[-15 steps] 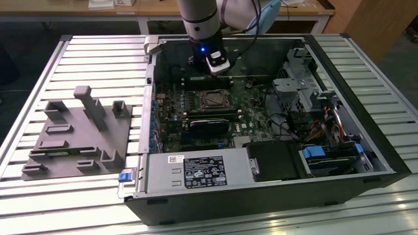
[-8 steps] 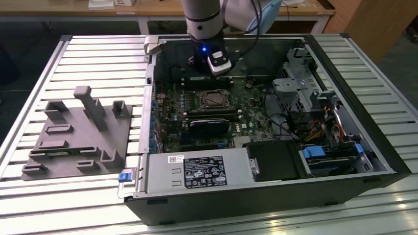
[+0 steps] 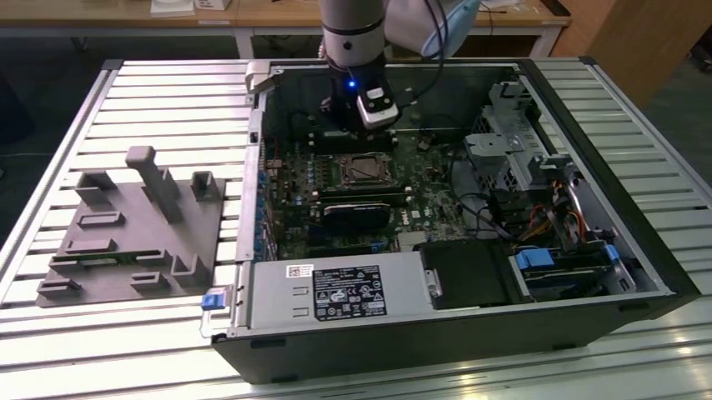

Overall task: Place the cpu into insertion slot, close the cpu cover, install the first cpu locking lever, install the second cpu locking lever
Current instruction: 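Install the first cpu locking lever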

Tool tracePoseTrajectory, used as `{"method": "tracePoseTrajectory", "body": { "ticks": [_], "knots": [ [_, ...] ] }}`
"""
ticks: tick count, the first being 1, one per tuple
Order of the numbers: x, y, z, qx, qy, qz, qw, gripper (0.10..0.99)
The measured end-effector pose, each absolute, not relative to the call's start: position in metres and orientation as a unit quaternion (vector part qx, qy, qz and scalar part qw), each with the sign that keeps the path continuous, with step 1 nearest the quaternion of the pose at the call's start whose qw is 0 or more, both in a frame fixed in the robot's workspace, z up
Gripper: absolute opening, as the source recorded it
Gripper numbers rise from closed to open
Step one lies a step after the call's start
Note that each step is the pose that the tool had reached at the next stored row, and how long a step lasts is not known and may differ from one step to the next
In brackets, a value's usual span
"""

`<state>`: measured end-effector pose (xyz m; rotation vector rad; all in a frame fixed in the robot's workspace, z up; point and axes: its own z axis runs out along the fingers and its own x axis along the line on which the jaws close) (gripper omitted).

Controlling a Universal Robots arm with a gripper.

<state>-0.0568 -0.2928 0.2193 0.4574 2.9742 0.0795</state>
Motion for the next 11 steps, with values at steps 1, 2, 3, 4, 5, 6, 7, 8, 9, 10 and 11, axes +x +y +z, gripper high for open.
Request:
{"method": "tracePoseTrajectory", "body": {
  "ticks": [1, 2, 3, 4, 5, 6, 7, 8, 9, 10, 11],
  "knots": [
    [-0.057, -0.294, 0.219, 0.152, 0.986, 0.026, 0.064, 0.106],
    [-0.056, -0.295, 0.219, 0.152, 0.986, 0.025, 0.063, 0.106],
    [-0.056, -0.296, 0.219, 0.152, 0.986, 0.024, 0.061, 0.106],
    [-0.056, -0.297, 0.219, 0.152, 0.986, 0.024, 0.059, 0.106],
    [-0.056, -0.298, 0.219, 0.152, 0.986, 0.023, 0.058, 0.106],
    [-0.056, -0.299, 0.219, 0.152, 0.986, 0.022, 0.056, 0.106],
    [-0.056, -0.300, 0.219, 0.153, 0.987, 0.022, 0.055, 0.106],
    [-0.056, -0.301, 0.219, 0.153, 0.987, 0.021, 0.054, 0.106],
    [-0.056, -0.302, 0.219, 0.153, 0.987, 0.020, 0.052, 0.106],
    [-0.056, -0.303, 0.219, 0.153, 0.987, 0.020, 0.051, 0.106],
    [-0.056, -0.305, 0.219, 0.153, 0.987, 0.019, 0.050, 0.106]
  ]
}}
